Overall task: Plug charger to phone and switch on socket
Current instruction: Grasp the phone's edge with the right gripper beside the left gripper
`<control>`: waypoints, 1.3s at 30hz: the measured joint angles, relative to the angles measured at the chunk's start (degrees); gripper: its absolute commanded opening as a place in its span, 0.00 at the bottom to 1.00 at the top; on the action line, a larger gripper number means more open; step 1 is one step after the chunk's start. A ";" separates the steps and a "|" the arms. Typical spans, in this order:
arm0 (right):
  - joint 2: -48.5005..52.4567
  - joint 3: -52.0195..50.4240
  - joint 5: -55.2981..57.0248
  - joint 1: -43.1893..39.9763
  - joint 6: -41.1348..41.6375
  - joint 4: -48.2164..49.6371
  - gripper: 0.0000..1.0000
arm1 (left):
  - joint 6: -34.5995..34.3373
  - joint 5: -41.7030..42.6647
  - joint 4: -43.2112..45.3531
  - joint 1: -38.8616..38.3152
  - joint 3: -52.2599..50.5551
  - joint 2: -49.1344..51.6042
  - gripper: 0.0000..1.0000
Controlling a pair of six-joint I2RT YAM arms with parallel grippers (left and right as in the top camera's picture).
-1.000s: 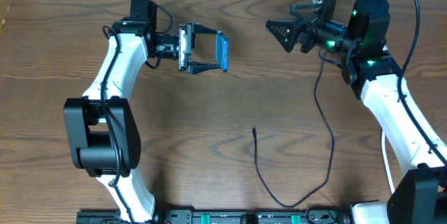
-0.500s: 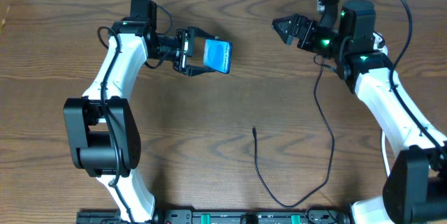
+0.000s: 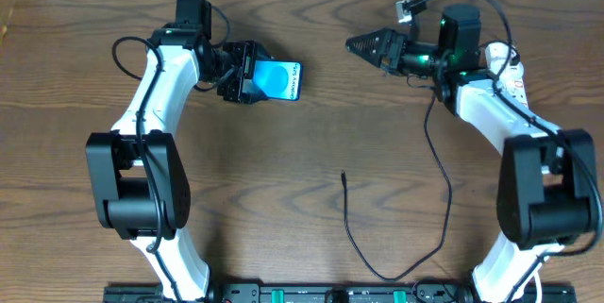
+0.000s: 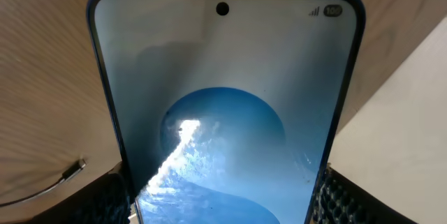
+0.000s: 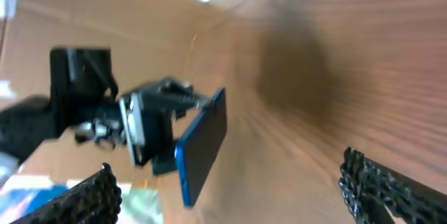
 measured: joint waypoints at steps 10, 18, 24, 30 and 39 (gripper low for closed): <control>3.26 0.00 -7.61 0.31 -0.35 1.49 0.99 | -5.09 -7.37 0.39 -3.52 0.00 0.00 0.07; 3.28 0.00 -6.45 2.71 -0.59 1.25 0.96 | -6.88 -9.81 5.55 -7.26 -0.02 0.00 0.07; 3.28 0.00 -4.66 6.03 -0.61 0.39 0.99 | -6.93 -9.86 6.45 -8.02 -0.02 0.00 0.07; 3.28 0.02 -2.10 7.72 -1.88 -3.50 0.99 | -6.93 -10.23 6.56 -8.02 -0.02 0.00 0.07; 3.28 0.02 -0.61 8.48 -5.20 -6.08 0.97 | -6.93 -10.47 6.56 -8.02 -0.02 0.00 0.07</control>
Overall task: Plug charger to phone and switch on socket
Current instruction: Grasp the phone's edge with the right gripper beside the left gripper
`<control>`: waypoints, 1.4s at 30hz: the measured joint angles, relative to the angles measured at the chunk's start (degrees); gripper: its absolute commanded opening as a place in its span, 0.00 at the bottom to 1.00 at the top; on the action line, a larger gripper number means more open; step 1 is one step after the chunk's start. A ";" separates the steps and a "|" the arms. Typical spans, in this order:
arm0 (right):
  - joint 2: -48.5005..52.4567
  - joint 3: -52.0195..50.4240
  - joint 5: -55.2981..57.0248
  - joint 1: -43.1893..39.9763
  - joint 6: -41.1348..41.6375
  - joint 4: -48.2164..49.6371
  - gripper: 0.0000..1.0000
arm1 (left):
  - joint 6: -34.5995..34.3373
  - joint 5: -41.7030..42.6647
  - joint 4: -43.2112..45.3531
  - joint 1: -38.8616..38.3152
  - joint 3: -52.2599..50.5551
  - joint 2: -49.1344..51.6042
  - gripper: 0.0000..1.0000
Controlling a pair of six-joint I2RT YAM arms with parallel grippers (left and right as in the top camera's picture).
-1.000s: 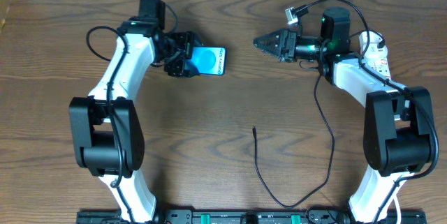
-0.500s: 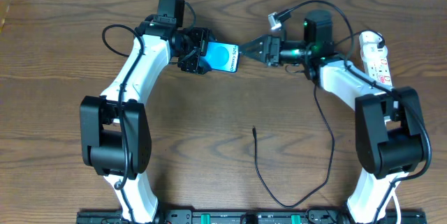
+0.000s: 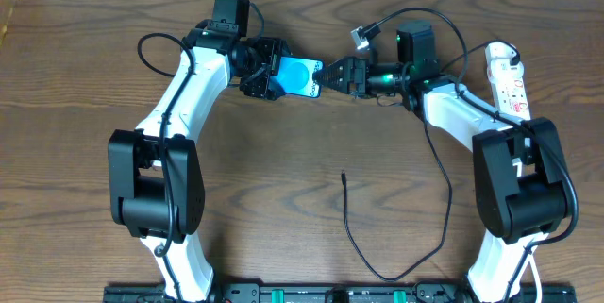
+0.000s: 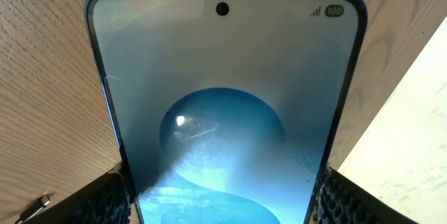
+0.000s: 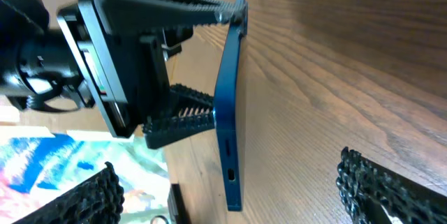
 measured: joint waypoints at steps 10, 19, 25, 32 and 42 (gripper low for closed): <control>0.00 0.00 3.80 1.11 -2.73 -0.42 0.98 | 0.00 0.00 0.00 0.00 0.00 0.00 0.07; 0.00 0.00 7.48 2.67 -3.39 -0.37 0.99 | 0.00 -0.02 0.00 -0.31 0.00 0.00 0.07; 0.00 0.00 7.89 3.15 -3.76 -0.35 0.93 | 0.00 -0.04 0.00 -1.62 0.00 0.00 0.07; 0.00 0.00 8.72 3.15 -4.81 -0.37 0.84 | 0.00 -0.04 0.00 -2.43 0.00 0.00 0.07; 0.00 0.00 11.56 3.82 -4.90 -0.37 0.75 | -0.02 -0.24 0.00 -3.37 0.00 0.00 0.07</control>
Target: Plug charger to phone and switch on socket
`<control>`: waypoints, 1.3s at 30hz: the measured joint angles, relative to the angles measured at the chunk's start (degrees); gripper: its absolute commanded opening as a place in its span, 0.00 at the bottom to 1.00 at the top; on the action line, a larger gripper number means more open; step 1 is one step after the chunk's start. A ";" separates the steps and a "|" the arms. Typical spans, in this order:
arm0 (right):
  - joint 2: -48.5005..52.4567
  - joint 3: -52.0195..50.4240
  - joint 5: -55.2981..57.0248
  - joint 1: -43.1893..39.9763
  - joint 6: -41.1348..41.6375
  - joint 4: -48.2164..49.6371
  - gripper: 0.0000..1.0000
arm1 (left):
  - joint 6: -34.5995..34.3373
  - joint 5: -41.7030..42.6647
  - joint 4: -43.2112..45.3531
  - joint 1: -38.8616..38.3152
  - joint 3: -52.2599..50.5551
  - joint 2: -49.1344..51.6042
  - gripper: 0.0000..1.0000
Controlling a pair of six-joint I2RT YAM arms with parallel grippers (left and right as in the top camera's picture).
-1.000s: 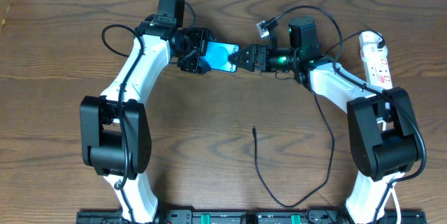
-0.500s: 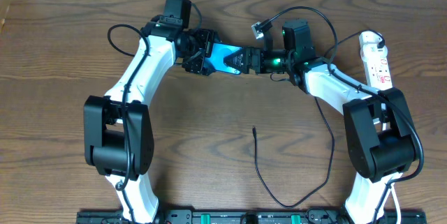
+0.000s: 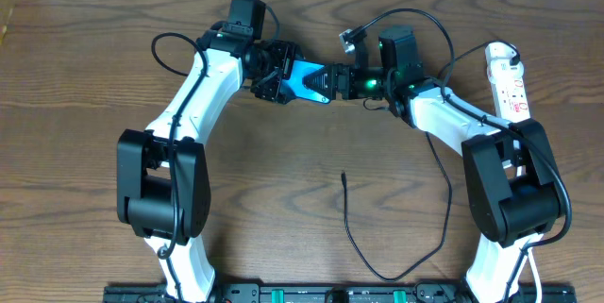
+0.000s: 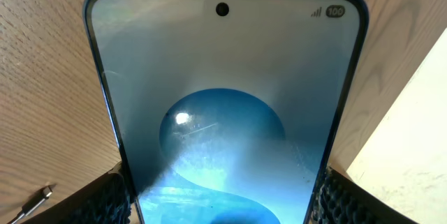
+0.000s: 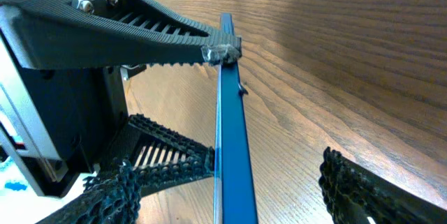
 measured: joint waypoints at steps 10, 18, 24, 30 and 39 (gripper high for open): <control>0.00 0.00 2.97 0.79 -0.48 0.02 0.61 | -0.66 -0.20 0.02 -0.72 0.00 0.00 0.07; 0.00 0.00 3.80 1.68 -0.52 0.46 0.47 | -1.01 -0.20 0.02 -1.40 0.00 0.00 0.07; 0.00 0.00 4.00 1.68 -0.70 0.81 0.35 | -1.01 -0.20 0.02 -1.40 0.00 0.00 0.07; 0.00 0.00 4.02 1.68 -0.70 0.83 0.22 | -1.03 -0.20 0.02 -1.40 0.00 0.00 0.07; 0.00 0.00 4.52 1.64 0.17 0.68 0.03 | -0.98 -0.17 0.17 -1.40 0.00 0.00 0.08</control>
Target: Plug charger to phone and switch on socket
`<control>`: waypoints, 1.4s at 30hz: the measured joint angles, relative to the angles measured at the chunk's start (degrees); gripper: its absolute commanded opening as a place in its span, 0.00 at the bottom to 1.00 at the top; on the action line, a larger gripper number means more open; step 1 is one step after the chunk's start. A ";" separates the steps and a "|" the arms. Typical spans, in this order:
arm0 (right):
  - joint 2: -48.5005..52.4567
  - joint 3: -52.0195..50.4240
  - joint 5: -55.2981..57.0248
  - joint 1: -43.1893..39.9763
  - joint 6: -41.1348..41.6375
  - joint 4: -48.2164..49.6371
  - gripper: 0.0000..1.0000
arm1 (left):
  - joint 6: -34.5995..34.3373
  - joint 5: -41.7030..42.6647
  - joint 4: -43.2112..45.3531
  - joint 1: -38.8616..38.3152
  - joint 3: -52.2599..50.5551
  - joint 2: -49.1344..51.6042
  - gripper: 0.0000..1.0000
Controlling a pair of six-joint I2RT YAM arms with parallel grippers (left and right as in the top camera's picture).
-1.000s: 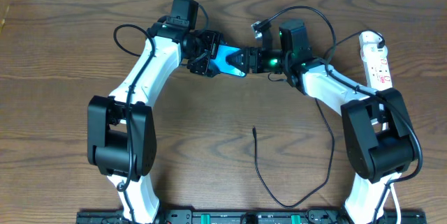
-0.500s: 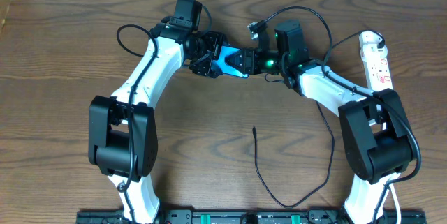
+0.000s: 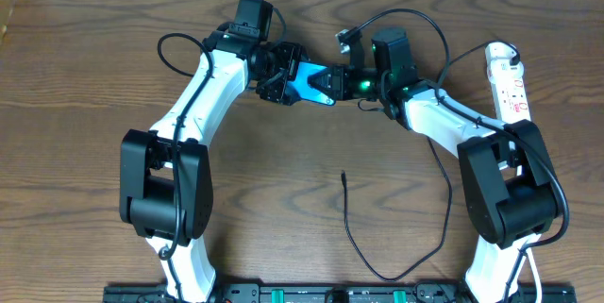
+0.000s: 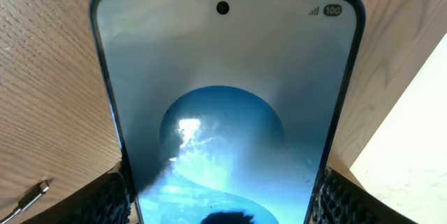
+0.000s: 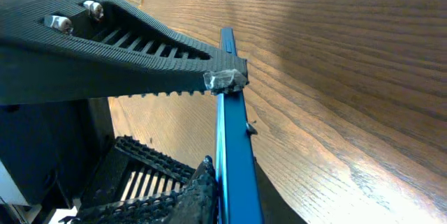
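Observation:
The blue phone (image 3: 309, 83) is held off the table at the back centre, its lit screen (image 4: 223, 112) filling the left wrist view. My left gripper (image 3: 283, 76) is shut on its two long sides, with ribbed pads (image 4: 112, 199) at both lower corners. From the right, my right gripper (image 3: 331, 83) has its fingers (image 5: 199, 185) pressed against the phone's thin edge (image 5: 234, 147), one on each face. The black charger cable (image 3: 444, 199) lies loose on the table, its free plug (image 3: 343, 176) pointing toward the centre. At the far right lies the white socket strip (image 3: 507, 81).
The cable loops from near the front edge (image 3: 377, 275) up past my right arm toward the socket strip. A pale surface (image 4: 412, 147) shows beyond the table's back edge. Both arms meet over the back centre of the wooden table (image 3: 94, 152).
My right gripper's fingers stood apart on either side of the phone's edge; now they are shut on it. The phone and the left gripper have barely shifted.
At first my left gripper held the phone at the back left, with the right gripper open and far off. Both then met near the back centre, the open right fingers facing the phone's end, then straddling it, and now both grippers grip it.

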 measured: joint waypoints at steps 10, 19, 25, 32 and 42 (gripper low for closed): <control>0.57 -0.39 -0.09 0.52 -0.66 -0.74 0.01 | -0.09 -0.09 0.61 0.22 0.42 -0.42 0.76; 0.57 -0.37 0.42 -1.97 -0.61 -0.44 0.01 | -0.24 0.04 1.51 1.03 0.35 -0.42 0.97; 0.57 -0.37 1.70 -7.45 9.38 1.38 0.01 | -0.20 0.04 8.11 1.79 0.24 -0.72 0.98; 0.57 -0.35 2.75 -12.39 36.63 14.51 0.01 | -0.22 0.02 16.31 1.77 0.24 -3.63 0.98; 0.57 -0.26 3.56 -11.10 64.43 28.20 0.01 | 0.07 0.00 26.51 1.77 0.17 -3.98 0.98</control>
